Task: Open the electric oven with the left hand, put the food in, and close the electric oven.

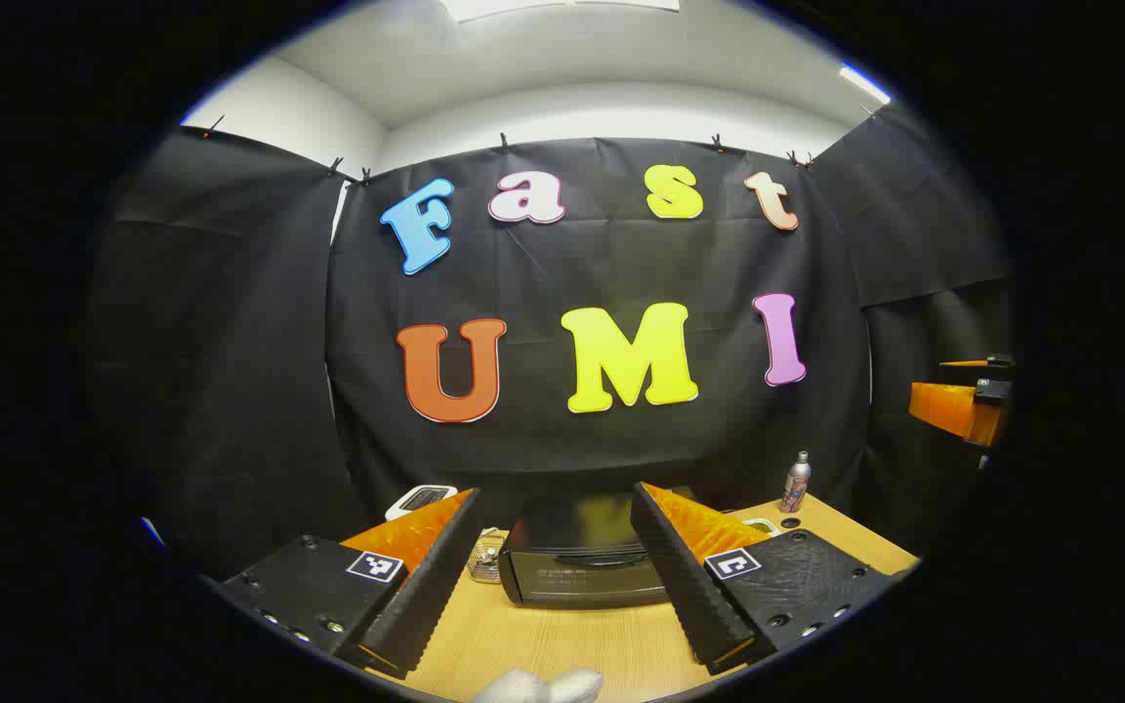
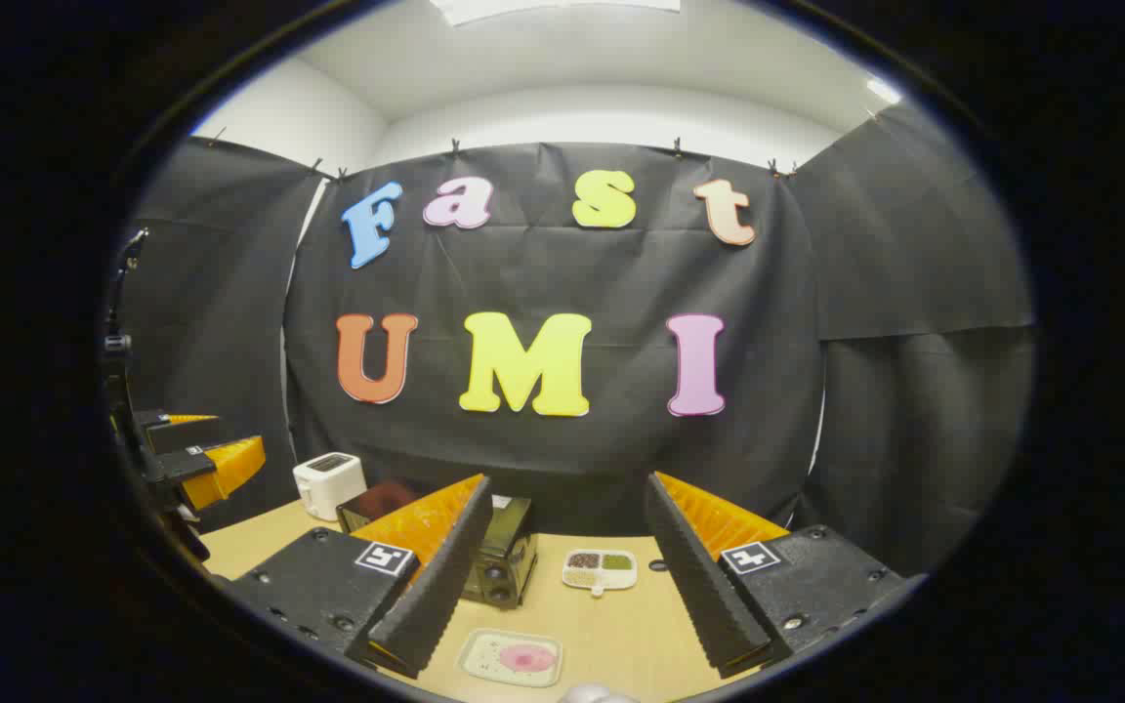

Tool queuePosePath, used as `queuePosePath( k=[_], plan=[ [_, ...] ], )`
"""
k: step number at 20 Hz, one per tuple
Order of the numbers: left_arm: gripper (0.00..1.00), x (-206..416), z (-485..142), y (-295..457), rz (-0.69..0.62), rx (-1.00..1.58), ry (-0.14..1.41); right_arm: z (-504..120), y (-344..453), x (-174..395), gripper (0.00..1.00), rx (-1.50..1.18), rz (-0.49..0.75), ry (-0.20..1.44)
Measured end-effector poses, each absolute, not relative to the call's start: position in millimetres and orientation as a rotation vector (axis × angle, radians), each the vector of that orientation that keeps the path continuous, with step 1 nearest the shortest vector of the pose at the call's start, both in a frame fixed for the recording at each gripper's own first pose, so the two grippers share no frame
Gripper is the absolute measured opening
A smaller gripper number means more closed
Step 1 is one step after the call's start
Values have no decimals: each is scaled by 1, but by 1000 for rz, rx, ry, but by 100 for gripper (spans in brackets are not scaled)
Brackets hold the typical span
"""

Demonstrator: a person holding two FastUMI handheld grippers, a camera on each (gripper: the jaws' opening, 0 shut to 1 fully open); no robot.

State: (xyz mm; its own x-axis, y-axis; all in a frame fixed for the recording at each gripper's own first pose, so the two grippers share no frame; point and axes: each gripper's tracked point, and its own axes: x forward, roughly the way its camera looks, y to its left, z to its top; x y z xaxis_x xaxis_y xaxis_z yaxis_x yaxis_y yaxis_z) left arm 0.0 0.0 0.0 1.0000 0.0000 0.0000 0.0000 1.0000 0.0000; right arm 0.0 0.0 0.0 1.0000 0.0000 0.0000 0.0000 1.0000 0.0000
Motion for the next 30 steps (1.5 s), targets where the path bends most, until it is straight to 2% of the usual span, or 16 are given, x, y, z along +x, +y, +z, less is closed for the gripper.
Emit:
queuePosePath(
  k=[16, 21, 30],
  plan=[
    [96, 19, -8, -2, -9, 4, -2, 3, 4, 2, 96, -15, 4, 3],
    [96, 47, -23, -12, -33, -4, -1, 6, -2, 3, 96, -7, -7, 7],
    [96, 125, -92, -44, -89, 3, 71, 11, -25, -3, 96, -3, -77, 32]
  ],
)
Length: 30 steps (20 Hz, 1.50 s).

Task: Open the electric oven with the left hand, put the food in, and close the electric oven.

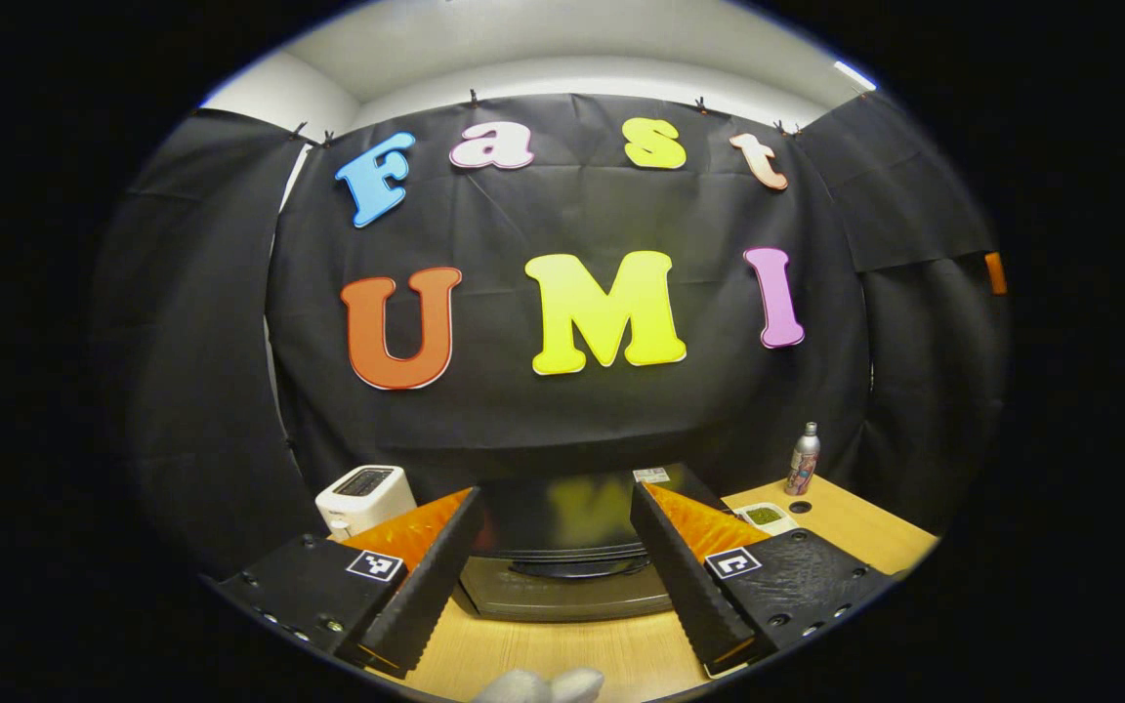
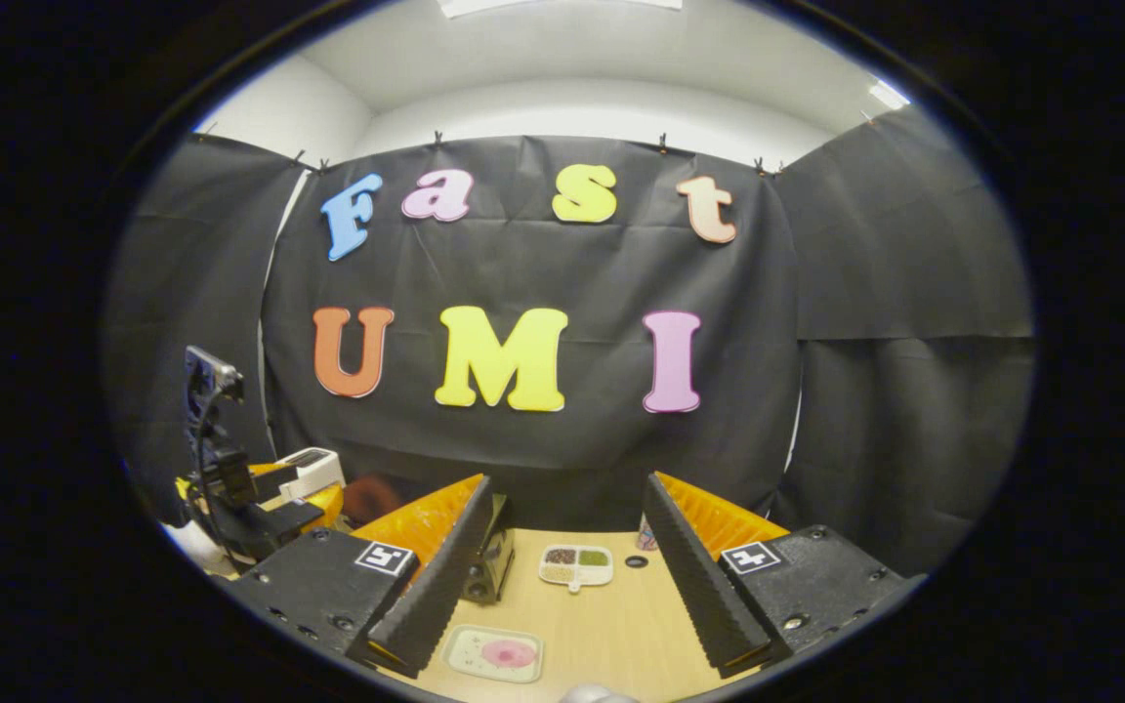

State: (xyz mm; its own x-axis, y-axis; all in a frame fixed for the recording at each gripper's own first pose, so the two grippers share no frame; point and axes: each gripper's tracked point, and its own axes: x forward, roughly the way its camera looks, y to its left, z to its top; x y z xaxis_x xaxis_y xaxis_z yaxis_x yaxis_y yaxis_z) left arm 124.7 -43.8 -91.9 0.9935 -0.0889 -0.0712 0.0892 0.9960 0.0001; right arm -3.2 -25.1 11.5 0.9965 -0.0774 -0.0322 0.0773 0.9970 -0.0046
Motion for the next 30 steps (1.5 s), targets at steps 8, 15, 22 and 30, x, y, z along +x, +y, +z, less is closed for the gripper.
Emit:
queuePosePath(
  k=[8, 15, 22, 30],
  plan=[
    [97, 189, -171, -69, -126, -15, 184, 3, -45, -8, 97, -25, -158, 89],
    [97, 206, -203, -76, -130, -7, 249, 0, -48, -8, 97, -24, -178, 104],
    [97, 189, -205, -71, -152, -24, 256, -7, -43, -2, 97, -2, -155, 113],
    [97, 165, -211, -69, -157, -25, 286, -10, -32, -8, 97, 1, -124, 119]
  ],
)
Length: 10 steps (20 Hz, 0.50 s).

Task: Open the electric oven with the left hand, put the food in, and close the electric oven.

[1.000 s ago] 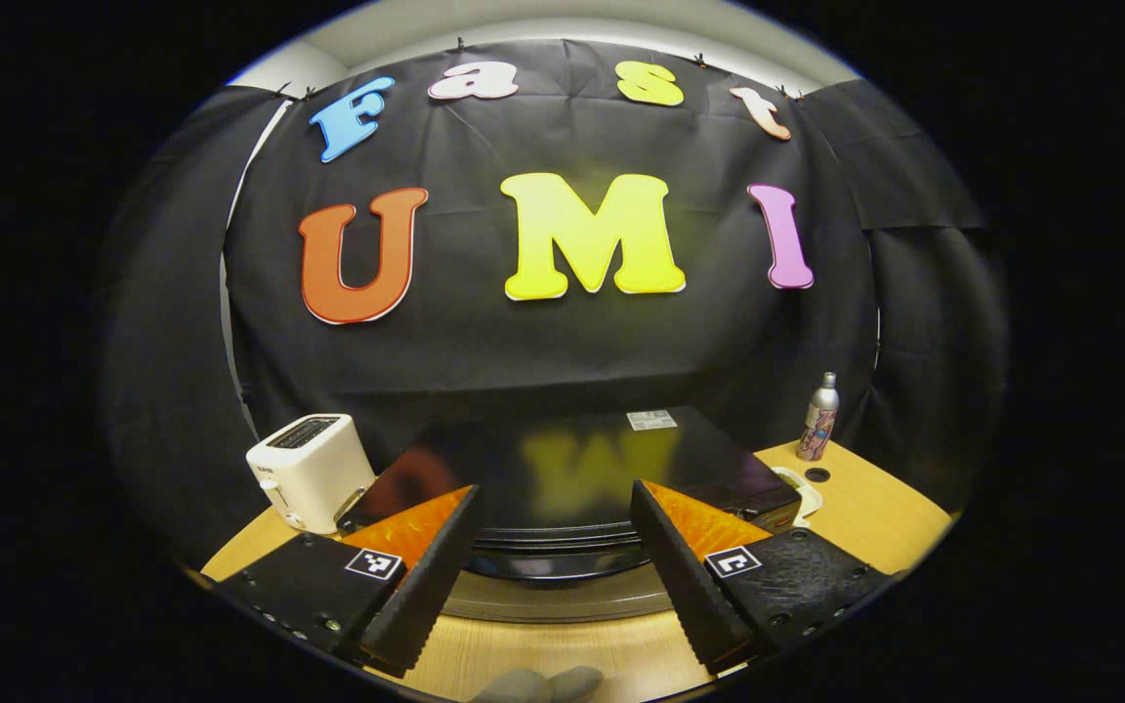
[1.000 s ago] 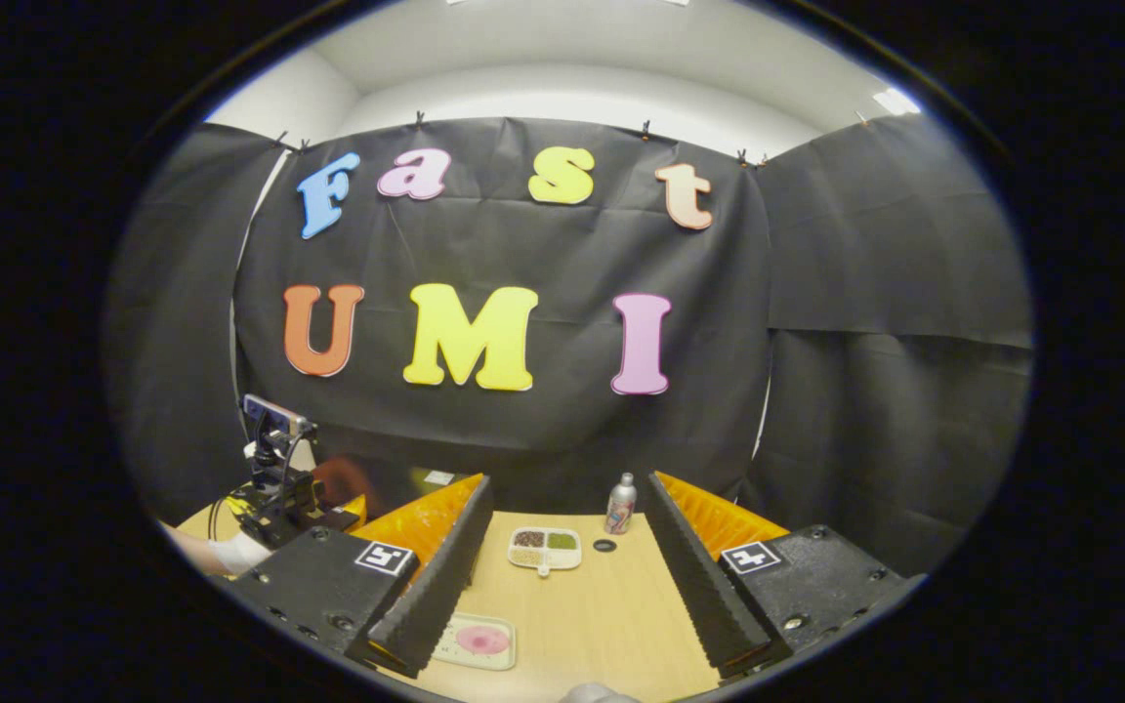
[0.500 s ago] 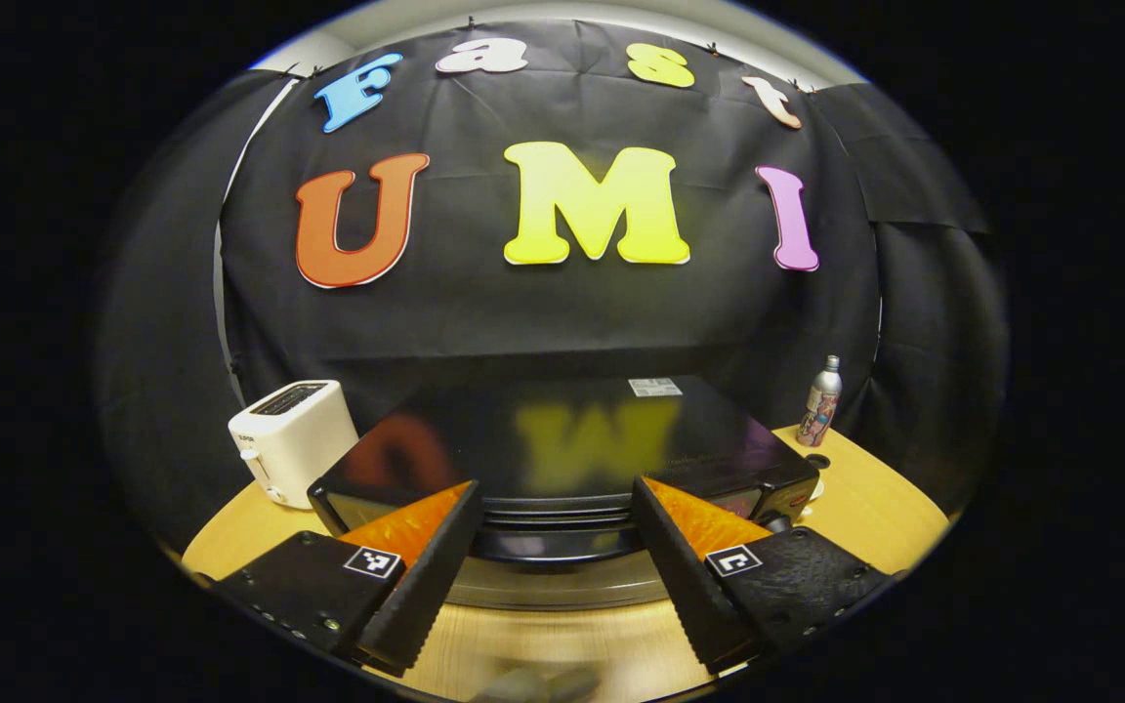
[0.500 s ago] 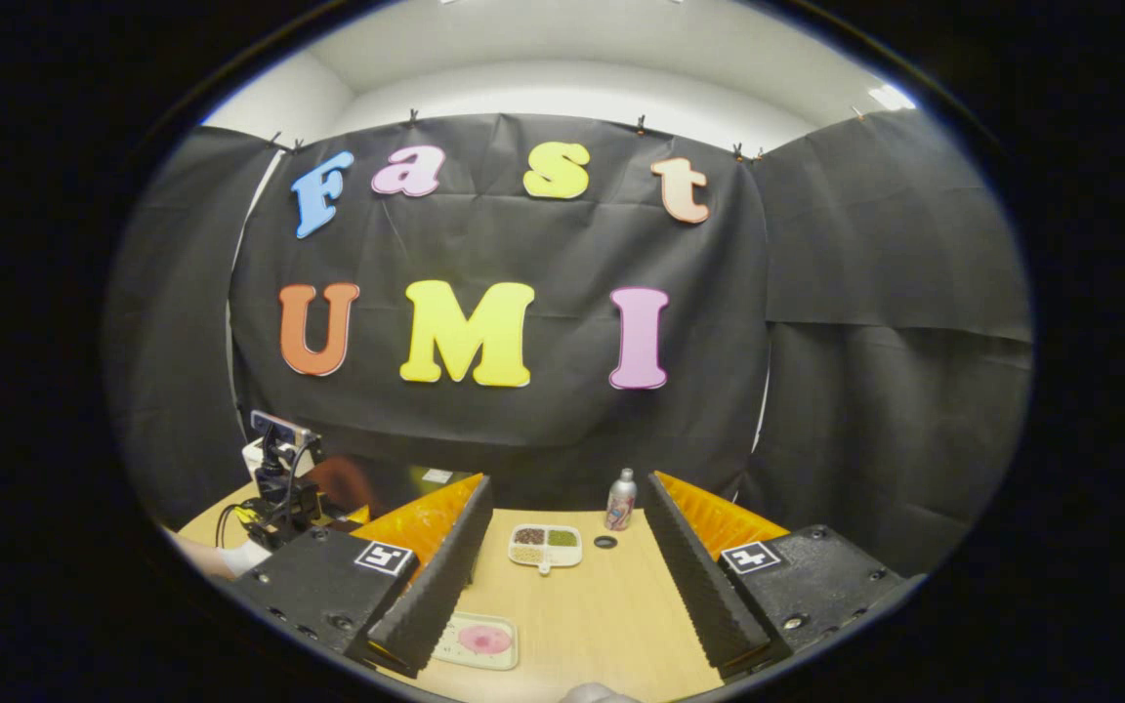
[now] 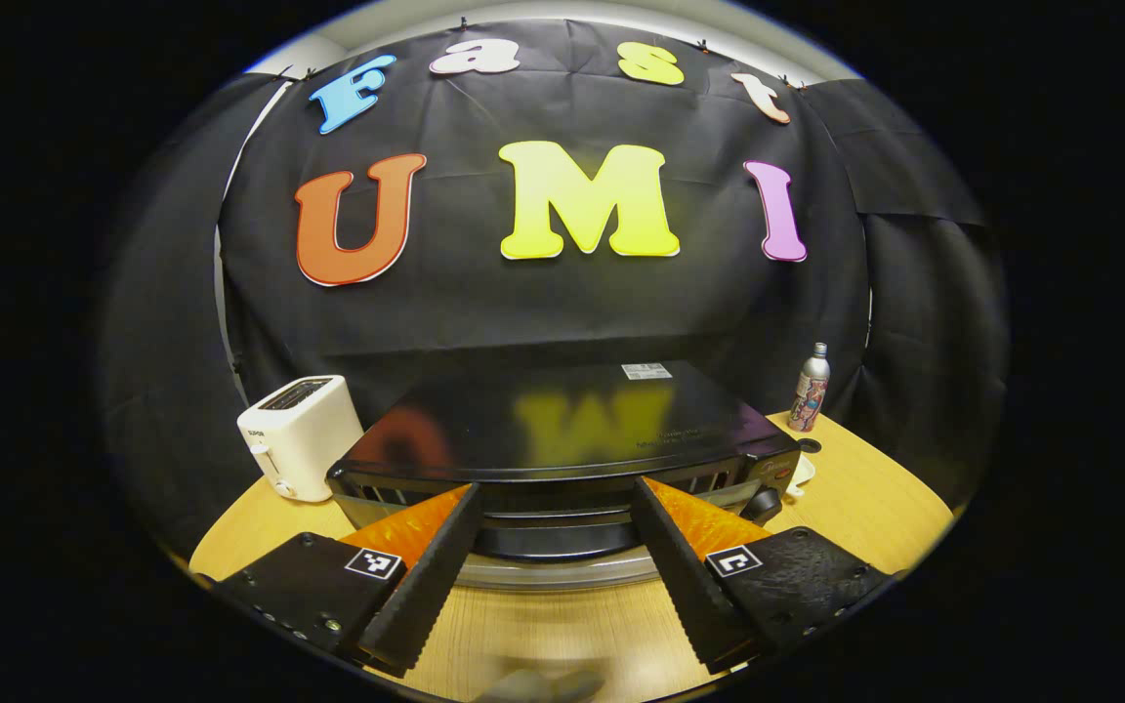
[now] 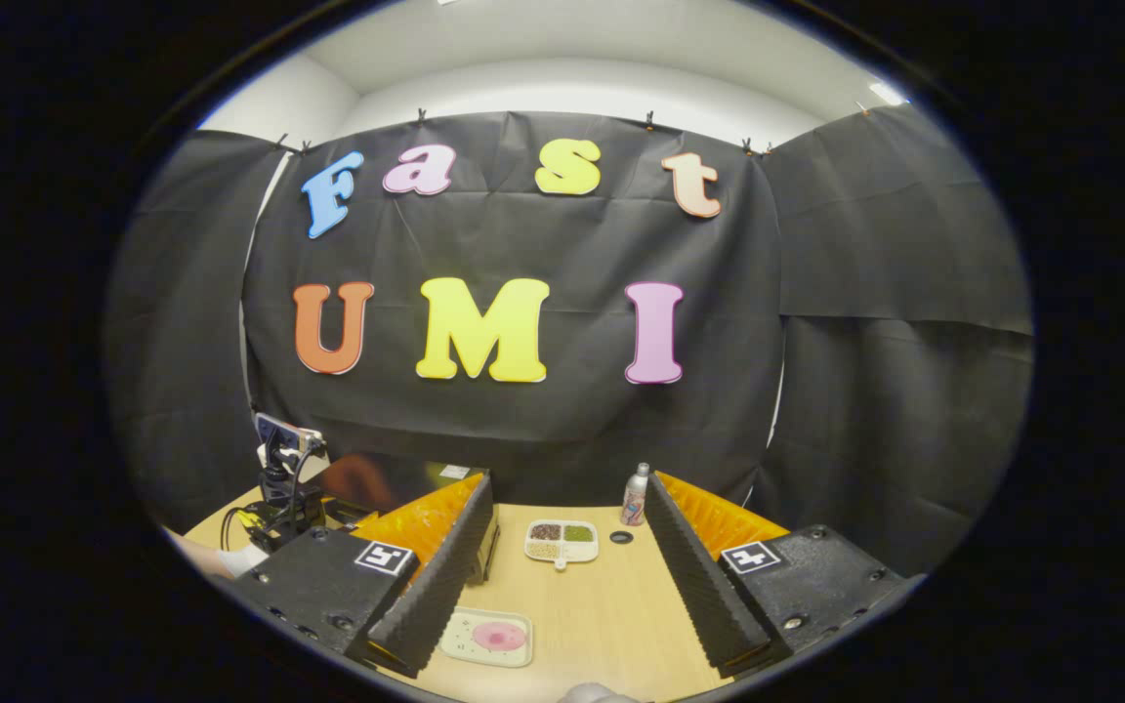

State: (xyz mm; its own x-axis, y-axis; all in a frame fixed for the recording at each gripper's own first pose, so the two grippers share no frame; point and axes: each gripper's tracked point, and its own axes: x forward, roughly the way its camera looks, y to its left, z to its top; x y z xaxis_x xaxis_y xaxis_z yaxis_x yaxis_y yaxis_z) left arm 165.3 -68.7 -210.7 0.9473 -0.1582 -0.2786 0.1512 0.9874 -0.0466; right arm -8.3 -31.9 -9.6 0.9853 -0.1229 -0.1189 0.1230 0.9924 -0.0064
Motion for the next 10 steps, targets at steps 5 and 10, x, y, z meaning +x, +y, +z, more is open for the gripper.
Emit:
queuePosePath(
  k=[5, 10],
  plan=[
    [97, 136, -221, -67, -161, -20, 305, -16, -29, -14, 97, 6, -116, 127],
    [97, 103, -241, -66, -161, -25, 354, -29, -23, -22, 97, -8, -102, 143]
  ],
)
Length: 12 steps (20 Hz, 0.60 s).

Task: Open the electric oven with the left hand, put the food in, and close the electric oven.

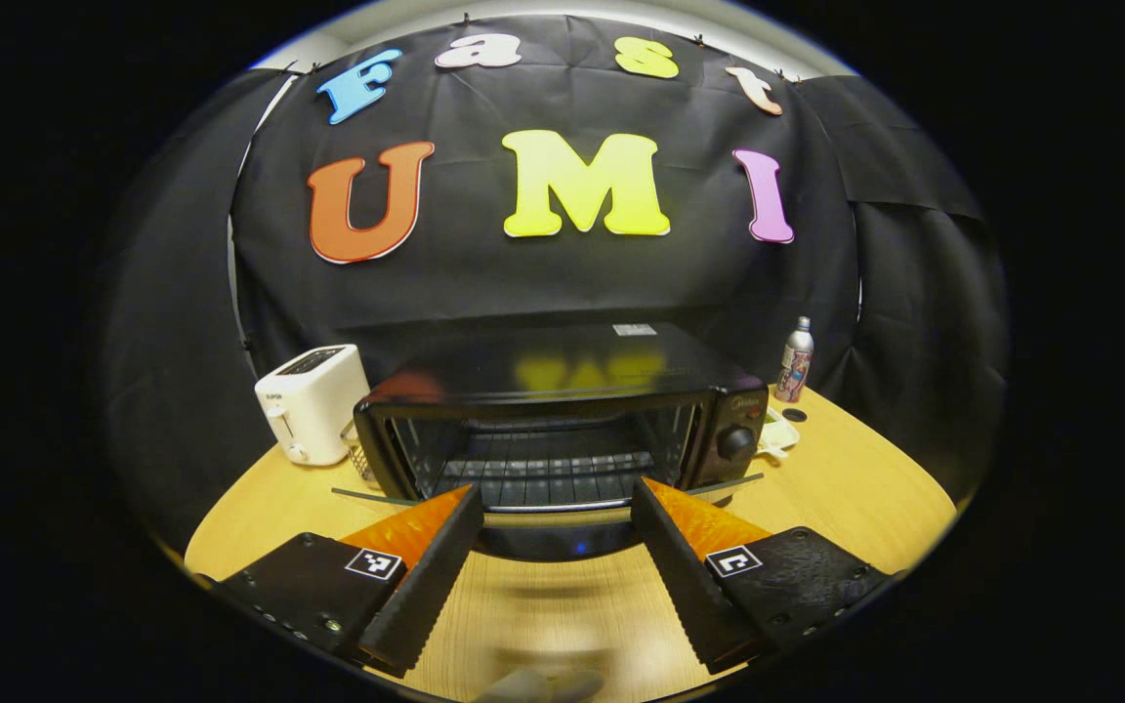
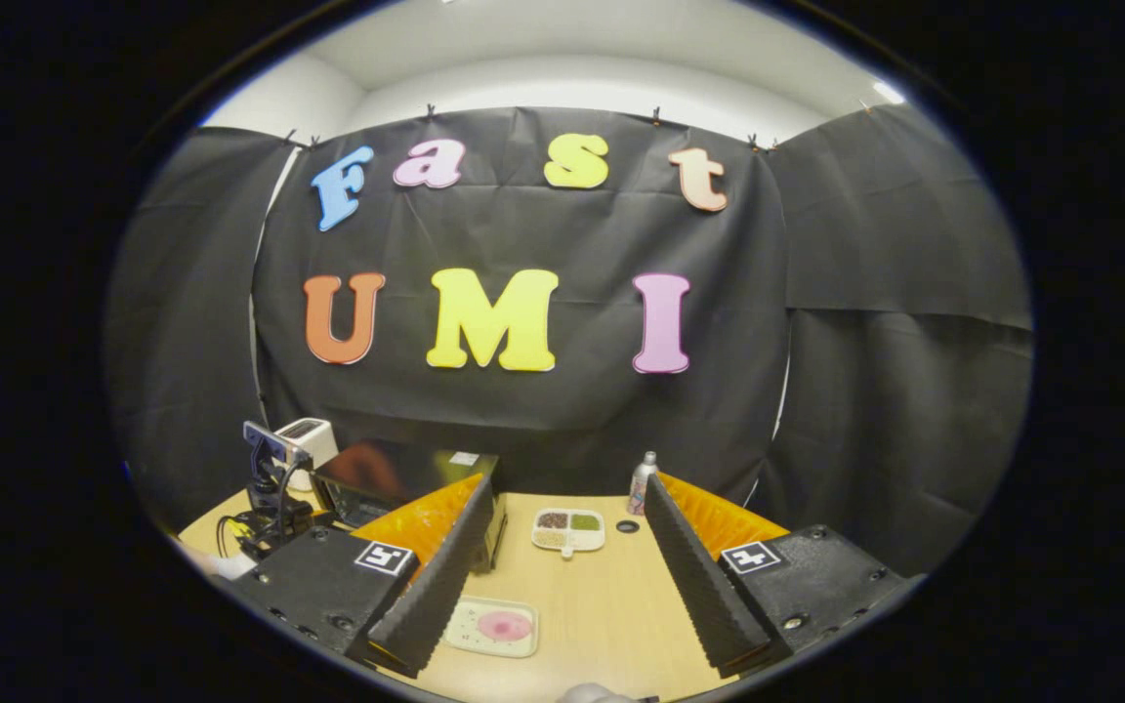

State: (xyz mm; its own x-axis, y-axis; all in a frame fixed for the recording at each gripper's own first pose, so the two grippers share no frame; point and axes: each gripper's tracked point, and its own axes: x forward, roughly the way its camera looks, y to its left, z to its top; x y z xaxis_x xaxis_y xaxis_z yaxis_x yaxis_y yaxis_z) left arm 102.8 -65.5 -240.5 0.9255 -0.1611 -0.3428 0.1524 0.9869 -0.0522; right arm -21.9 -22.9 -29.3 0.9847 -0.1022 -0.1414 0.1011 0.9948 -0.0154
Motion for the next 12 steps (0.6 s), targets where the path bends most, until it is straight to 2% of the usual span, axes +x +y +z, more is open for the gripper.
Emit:
queuePosePath(
  k=[4, 5, 10, 11, 12],
  plan=[
    [97, 82, -258, -64, -166, -22, 393, -36, -19, -24, 100, -18, -94, 155],
    [97, 78, -262, -64, -167, -23, 402, -37, -18, -24, 97, -16, -94, 155],
    [97, 62, -281, -64, -166, -14, 432, -46, -14, -27, 97, -32, -88, 172],
    [97, 59, -286, -64, -164, -17, 441, -48, -13, -27, 100, -32, -84, 174],
    [97, 55, -291, -63, -165, -15, 450, -53, -13, -26, 97, -33, -86, 181]
  ],
)
